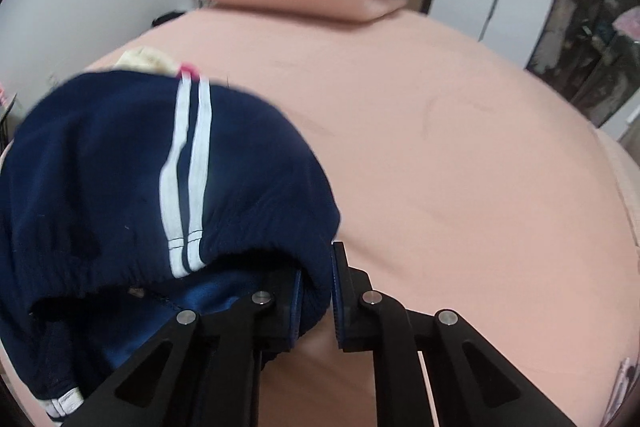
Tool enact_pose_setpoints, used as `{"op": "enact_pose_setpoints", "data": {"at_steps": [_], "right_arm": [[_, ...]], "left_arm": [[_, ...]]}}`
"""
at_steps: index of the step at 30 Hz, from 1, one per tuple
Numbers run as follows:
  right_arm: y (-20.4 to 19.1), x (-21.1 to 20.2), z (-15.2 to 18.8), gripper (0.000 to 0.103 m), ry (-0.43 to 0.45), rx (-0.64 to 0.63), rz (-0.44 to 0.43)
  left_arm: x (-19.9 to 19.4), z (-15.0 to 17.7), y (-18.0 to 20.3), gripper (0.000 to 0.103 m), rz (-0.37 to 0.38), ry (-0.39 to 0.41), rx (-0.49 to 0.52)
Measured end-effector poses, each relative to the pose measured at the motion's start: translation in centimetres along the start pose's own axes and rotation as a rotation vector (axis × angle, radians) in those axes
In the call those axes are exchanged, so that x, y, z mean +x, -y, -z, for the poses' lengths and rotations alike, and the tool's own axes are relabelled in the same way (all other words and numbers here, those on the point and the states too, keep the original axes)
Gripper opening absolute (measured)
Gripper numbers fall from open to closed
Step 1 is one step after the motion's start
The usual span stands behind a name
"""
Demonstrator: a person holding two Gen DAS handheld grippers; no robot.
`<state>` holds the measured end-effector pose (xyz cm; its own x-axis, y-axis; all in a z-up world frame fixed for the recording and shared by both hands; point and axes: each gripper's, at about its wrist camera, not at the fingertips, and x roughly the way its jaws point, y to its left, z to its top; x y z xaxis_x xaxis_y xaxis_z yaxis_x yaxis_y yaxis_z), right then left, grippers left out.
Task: Fold clothes
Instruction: 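Lift the navy shorts with both grippers and lay them flat on the bed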
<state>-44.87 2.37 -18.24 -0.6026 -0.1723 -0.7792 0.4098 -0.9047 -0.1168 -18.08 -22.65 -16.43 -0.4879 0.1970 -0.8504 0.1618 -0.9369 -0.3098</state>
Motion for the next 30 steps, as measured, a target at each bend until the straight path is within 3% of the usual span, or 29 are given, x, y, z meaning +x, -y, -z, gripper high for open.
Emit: {"op": "enact_pose_setpoints", "data": {"at_steps": [6, 10, 13, 20, 22, 24, 30], "right_arm": [[9.5, -5.5, 2.3, 0.009, 0.087, 0.081, 0.085], [13.6, -8.9, 6.3, 0.009, 0.116, 0.093, 0.158], [13.0, -12.8, 7.8, 0.009, 0.107, 0.143, 0.194], [17.8, -19.9, 14.8, 0.009, 0.056, 0.324, 0.175], [19.2, -21.9, 16.8, 0.009, 0.041, 0.376, 0.169], [20.7, -23.8, 18.8, 0.009, 0.026, 0.428, 0.162], [24.0, -28.7, 24.5, 0.013, -0.037, 0.549, 0.119]], "left_arm": [[0.2, 4.0, 5.6, 0.012, 0.127, -0.074, 0.096], [0.6, 7.1, 9.7, 0.012, 0.191, -0.124, 0.164], [0.7, 9.3, 12.5, 0.012, 0.253, -0.165, 0.199], [-1.6, 13.9, 15.4, 0.012, 0.322, -0.235, 0.324], [-0.8, 12.4, 14.9, 0.012, 0.332, -0.245, 0.335], [-2.7, 13.0, 14.3, 0.012, 0.327, -0.23, 0.365], [-3.8, 8.5, 13.4, 0.012, 0.219, -0.204, 0.369]]}}
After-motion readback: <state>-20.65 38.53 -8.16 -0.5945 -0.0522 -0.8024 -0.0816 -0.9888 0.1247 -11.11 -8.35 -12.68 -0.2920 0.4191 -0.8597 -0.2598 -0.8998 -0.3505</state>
